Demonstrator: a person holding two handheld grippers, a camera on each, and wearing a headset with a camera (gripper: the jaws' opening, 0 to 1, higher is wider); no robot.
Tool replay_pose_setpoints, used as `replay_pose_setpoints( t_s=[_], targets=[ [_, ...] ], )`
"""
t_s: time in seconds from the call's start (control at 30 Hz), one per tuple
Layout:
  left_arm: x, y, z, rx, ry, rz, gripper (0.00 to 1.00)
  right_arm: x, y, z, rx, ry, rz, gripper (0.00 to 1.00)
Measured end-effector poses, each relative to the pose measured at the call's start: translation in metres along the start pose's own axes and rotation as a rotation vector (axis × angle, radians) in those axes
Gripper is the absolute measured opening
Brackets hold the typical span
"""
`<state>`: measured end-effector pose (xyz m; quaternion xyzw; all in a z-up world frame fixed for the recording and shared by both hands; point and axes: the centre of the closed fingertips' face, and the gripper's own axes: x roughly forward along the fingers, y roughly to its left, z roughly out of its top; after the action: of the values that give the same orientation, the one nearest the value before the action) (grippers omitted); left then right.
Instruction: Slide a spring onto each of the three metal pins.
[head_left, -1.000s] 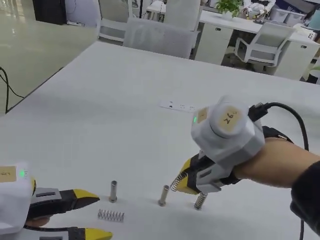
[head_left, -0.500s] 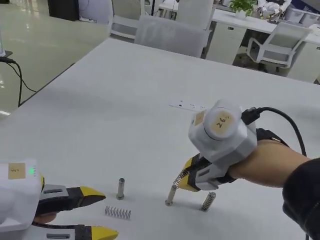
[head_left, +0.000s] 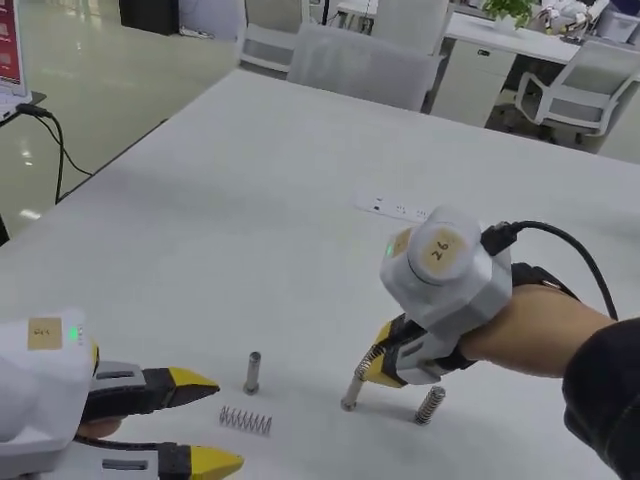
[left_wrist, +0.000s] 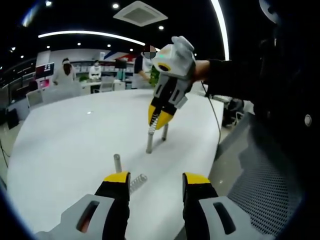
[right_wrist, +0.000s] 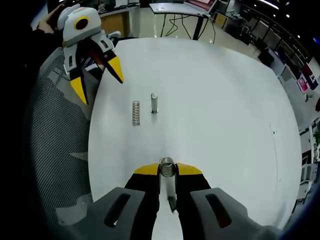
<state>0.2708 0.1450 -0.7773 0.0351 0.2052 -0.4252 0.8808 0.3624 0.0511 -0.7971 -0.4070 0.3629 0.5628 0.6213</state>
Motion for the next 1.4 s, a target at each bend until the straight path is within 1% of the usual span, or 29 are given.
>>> replay_pose_setpoints(
  t_s=[0.23, 0.73, 1.0, 1.4],
  targets=[
    [0.000, 0.000, -0.001, -0.002, 0.003, 0.002, 0.35, 0.006, 0.000, -0.001, 0.005, 0.008, 0.017, 0.08],
    [0.001, 0.001, -0.001, -0.006, 0.006, 0.009, 0.35, 0.027, 0.003, -0.009, 0.000, 0.057, 0.046, 0.08],
    [0.001, 0.002, -0.003, -0.007, 0.017, 0.012, 0.35, 0.037, 0.006, -0.012, 0.004, 0.065, 0.063, 0.08],
    [0.001, 0.002, -0.006, -0.004, 0.034, 0.012, 0.35, 0.048, 0.008, -0.023, 0.024, 0.084, 0.080, 0.08]
  ],
)
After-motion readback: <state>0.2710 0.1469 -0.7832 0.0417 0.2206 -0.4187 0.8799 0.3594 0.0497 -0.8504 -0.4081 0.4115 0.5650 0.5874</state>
